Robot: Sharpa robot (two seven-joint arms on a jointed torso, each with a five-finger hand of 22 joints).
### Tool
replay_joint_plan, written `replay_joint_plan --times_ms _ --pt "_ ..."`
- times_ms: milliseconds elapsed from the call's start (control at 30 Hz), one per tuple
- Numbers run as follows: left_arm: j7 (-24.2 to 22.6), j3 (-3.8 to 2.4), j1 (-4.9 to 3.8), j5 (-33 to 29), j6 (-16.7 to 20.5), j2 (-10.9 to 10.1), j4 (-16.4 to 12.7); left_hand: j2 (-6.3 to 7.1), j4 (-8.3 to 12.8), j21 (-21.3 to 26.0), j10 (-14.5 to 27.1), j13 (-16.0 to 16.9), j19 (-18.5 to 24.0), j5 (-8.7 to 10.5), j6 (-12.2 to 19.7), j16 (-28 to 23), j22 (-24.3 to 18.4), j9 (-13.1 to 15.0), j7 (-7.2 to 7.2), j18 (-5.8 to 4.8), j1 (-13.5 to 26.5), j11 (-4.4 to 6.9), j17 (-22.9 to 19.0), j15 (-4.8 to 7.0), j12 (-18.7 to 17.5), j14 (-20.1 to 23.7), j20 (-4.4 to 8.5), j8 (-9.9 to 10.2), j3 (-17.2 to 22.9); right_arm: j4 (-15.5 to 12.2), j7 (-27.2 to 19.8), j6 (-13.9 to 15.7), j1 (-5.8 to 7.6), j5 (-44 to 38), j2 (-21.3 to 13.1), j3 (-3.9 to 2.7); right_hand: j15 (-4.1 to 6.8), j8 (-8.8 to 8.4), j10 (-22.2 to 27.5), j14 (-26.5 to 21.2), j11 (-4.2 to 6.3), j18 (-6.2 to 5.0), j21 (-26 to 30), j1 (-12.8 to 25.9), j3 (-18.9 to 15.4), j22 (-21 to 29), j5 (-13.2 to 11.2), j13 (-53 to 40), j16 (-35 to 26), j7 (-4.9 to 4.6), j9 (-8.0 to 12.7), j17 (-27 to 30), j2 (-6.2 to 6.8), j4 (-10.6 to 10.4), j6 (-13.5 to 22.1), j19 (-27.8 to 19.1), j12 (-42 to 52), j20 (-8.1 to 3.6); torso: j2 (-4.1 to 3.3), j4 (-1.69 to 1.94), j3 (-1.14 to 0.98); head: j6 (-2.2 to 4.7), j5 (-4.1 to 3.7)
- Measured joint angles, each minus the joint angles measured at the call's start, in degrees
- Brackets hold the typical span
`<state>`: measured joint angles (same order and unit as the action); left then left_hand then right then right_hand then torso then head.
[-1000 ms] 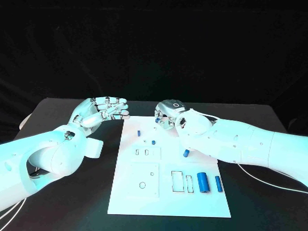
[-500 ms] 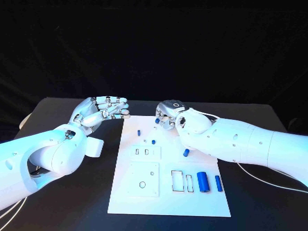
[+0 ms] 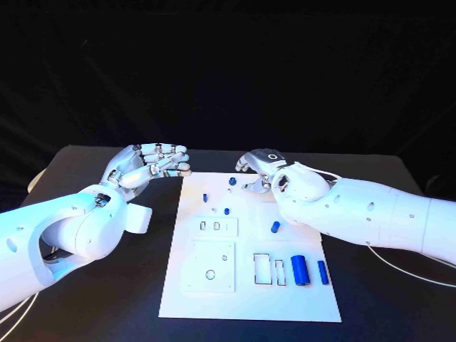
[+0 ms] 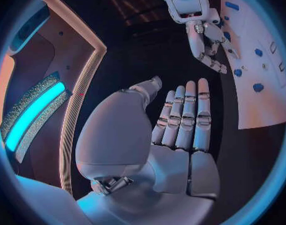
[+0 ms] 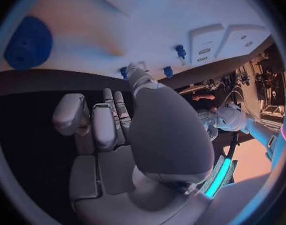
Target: Assemble the parts on the task board
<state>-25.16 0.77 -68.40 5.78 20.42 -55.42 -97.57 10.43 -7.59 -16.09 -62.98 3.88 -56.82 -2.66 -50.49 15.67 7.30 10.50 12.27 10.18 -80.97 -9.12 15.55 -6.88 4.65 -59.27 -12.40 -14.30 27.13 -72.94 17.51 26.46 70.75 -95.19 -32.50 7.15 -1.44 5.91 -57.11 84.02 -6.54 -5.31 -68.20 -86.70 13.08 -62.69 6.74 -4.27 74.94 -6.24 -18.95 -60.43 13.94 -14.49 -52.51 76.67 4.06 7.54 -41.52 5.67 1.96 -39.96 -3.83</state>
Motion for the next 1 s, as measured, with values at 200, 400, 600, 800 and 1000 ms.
replay_joint_plan --times_ms 200,400,600,800,1000 --pt "0.0 0.0 -0.01 0.0 0.0 -0.3 0.2 0.0 0.0 0.0 0.0 0.0 0.0 0.0 0.0 0.0 0.0 0.0 0.0 0.0 0.0 0.0 0.0 0.0 0.0 0.0 0.0 0.0 0.0 -5.4 -0.1 1.2 1.27 1.5 -7.1 -0.71 0.89 0.0 -6.0 0.0 1.39 0.01 -3.2 -0.3 1.6 -4.4 0.5 -0.9 1.6 -1.47 0.0 -2.8 0.02 -1.7 -1.5 2.6 1.4 -1.26 0.04 -0.41 -0.07 0.2 0.12" --pt "0.0 0.0 -0.01 0.0 -0.1 -0.3 0.6 0.0 0.3 0.0 0.0 0.0 0.0 0.0 0.0 0.0 -0.1 -0.1 0.0 0.0 0.0 0.0 0.3 0.21 -0.5 0.2 0.0 0.0 0.3 -9.5 -0.5 1.2 2.62 6.5 -13.6 -1.3 3.0 0.0 -19.2 0.0 3.63 1.49 -11.2 0.9 3.5 -12.1 3.5 -5.1 6.4 -1.34 0.1 -10.6 1.93 -1.8 -2.1 7.0 7.3 -3.02 0.1 -0.86 -0.14 0.37 -0.07" --pt "0.0 0.0 -0.01 -0.1 -0.2 -0.2 1.1 0.0 0.3 0.0 0.0 0.0 0.0 0.0 0.0 0.0 -0.1 -0.1 0.0 0.0 0.0 0.0 0.3 0.21 -0.5 0.2 0.0 0.0 0.3 -9.2 -0.4 -1.4 2.95 13.4 -15.5 -1.42 2.93 3.39 -21.1 0.1 4.17 3.18 -16.6 -0.4 -5.7 -12.3 4.1 -53.5 10.9 -1.75 -1.5 -14.5 1.13 -1.7 -0.5 7.4 50.3 -3.1 0.1 -1.08 -0.21 0.34 -0.33" --pt "0.0 0.0 0.0 -0.1 -0.3 0.0 1.4 0.0 0.3 0.0 0.0 0.0 0.0 0.0 0.0 0.0 -0.1 -0.1 0.0 0.0 0.0 0.0 0.3 0.21 -0.5 0.2 0.0 0.0 0.3 -6.8 -0.2 -5.2 3.0 19.2 -15.2 -1.46 1.79 6.53 -26.7 0.0 2.44 4.08 -20.0 0.2 -7.7 -12.3 4.2 -70.6 14.2 -2.81 -2.2 -14.5 -0.15 -2.0 2.0 7.3 80.7 -1.93 0.03 -0.99 -0.25 0.25 -0.75" --pt "0.0 0.01 0.0 -0.1 -0.4 0.1 1.6 0.0 0.3 0.0 0.0 0.0 0.0 0.0 0.0 0.0 -0.1 0.0 0.0 0.0 0.0 0.0 0.3 0.21 -0.5 0.2 0.0 0.0 0.3 -4.8 0.1 -7.7 2.66 21.8 -13.8 -1.46 1.27 7.56 -26.9 0.0 2.35 4.65 -21.6 0.7 -8.1 -12.3 4.2 -70.7 14.9 -2.96 -2.3 -14.5 -0.6 -2.1 2.6 7.3 85.2 -1.5 0.03 -0.92 -0.18 0.07 -0.93"
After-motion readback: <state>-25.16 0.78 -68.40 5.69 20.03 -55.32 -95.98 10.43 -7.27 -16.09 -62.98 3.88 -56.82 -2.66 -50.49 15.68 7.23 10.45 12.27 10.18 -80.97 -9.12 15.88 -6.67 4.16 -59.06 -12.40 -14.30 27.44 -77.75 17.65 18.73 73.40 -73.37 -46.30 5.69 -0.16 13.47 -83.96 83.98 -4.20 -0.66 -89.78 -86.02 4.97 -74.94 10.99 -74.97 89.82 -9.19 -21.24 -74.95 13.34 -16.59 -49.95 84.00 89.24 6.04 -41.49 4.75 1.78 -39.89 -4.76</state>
